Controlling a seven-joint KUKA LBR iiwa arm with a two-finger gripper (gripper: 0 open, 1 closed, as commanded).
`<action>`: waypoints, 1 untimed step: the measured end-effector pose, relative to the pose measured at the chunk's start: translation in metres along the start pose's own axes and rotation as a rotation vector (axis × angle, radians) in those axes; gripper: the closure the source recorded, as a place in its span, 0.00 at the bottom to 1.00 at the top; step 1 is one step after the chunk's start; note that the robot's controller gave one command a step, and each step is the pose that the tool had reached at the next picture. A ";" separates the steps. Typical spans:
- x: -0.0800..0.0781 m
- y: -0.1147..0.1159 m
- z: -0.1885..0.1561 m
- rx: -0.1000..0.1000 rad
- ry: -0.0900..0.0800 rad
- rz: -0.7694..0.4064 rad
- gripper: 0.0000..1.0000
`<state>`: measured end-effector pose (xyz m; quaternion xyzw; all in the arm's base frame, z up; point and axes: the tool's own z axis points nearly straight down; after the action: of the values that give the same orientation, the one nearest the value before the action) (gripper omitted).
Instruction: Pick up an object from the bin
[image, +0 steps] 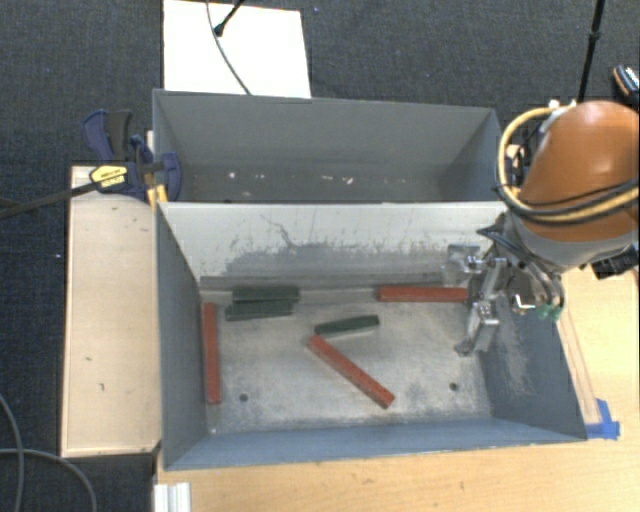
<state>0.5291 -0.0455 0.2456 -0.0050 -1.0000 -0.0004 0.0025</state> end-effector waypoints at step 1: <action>-0.062 0.033 0.085 -0.001 -0.005 -0.073 0.00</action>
Offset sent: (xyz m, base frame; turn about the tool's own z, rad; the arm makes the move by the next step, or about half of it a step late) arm 0.0609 0.0299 -0.0809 -0.0644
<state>0.5911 -0.0135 0.1605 0.0316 -0.9995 -0.0009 0.0001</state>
